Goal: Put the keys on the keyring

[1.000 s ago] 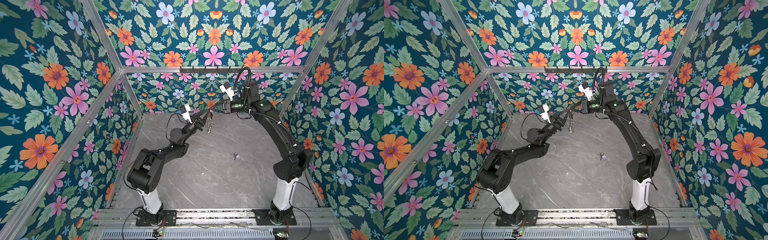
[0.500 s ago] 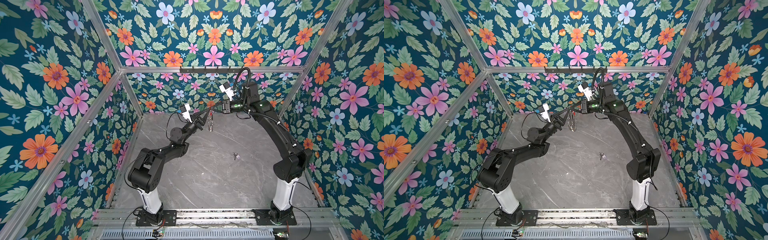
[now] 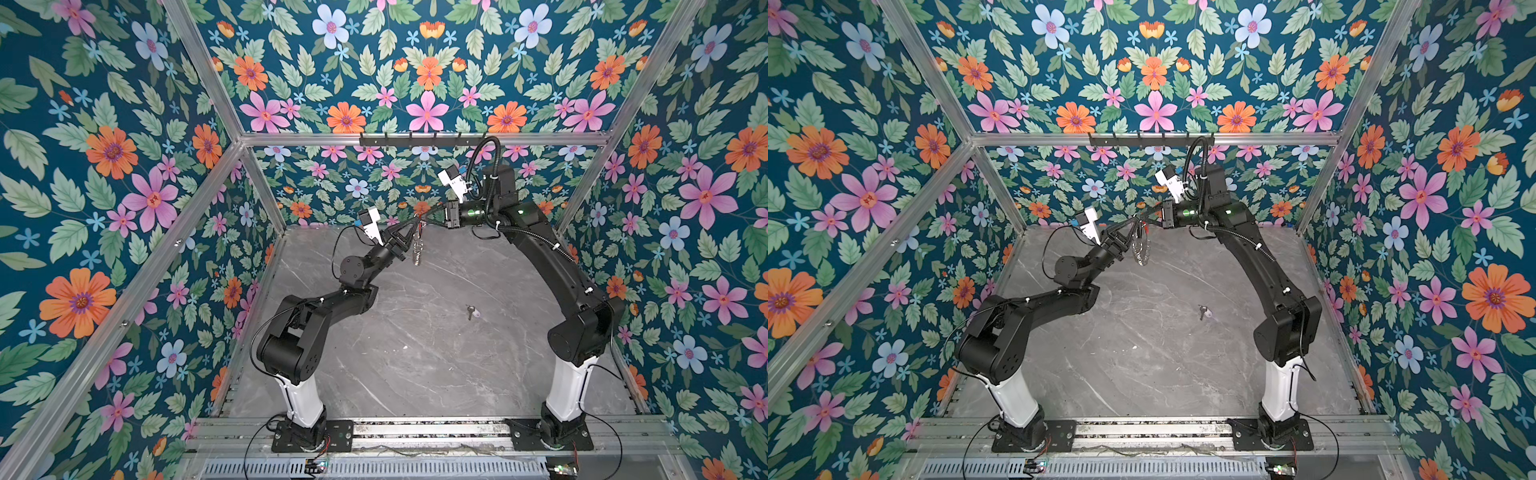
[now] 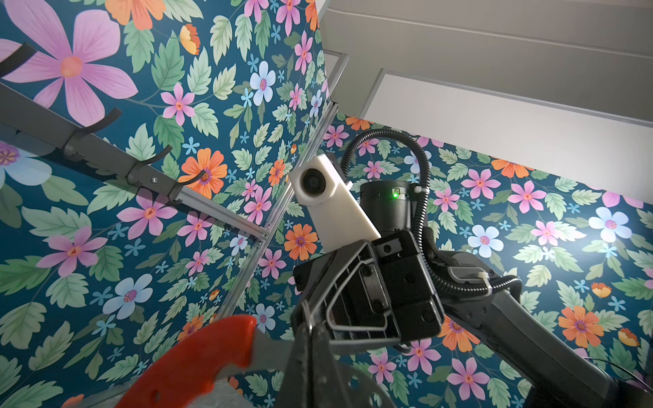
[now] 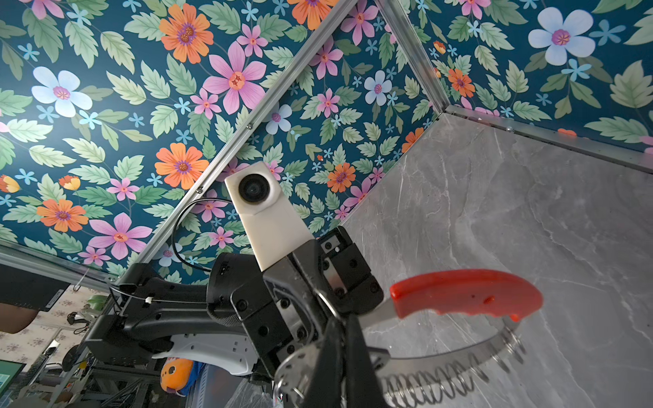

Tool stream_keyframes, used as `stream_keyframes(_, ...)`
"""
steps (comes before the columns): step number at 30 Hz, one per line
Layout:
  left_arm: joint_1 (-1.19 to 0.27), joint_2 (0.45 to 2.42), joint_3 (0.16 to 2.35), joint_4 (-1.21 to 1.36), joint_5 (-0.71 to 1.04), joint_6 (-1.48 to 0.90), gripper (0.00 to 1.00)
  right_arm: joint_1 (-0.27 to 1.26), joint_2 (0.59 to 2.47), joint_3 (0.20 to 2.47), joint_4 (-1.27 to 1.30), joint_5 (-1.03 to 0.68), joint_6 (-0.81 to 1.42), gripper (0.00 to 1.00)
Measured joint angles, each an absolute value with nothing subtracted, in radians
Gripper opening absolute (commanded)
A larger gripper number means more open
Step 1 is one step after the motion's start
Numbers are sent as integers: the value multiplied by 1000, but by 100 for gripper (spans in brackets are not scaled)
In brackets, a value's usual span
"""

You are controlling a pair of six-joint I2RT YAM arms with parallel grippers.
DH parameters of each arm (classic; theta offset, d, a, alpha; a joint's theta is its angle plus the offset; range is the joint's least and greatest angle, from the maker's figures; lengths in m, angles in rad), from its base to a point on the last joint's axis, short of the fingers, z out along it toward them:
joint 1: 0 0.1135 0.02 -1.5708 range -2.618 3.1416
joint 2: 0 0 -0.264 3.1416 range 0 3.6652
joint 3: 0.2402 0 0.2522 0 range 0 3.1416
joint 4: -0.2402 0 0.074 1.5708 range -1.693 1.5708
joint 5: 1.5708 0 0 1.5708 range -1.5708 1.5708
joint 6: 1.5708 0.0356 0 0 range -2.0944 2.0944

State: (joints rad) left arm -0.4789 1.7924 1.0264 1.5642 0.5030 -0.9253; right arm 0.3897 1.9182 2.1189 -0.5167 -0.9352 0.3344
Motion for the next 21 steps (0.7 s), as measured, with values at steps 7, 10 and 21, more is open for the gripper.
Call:
stream_keyframes(7, -477, 1803, 1027, 1575, 521, -936, 9, 391, 1880, 2079, -523, -889, 318, 0)
stream_keyframes(10, -473, 1803, 1027, 1572, 525, -935, 15, 393, 1871, 2078, -536, -872, 307, 0)
stream_keyframes(21, -466, 1800, 1012, 1522, 524, -913, 25, 391, 1863, 2113, -627, -778, 198, 0)
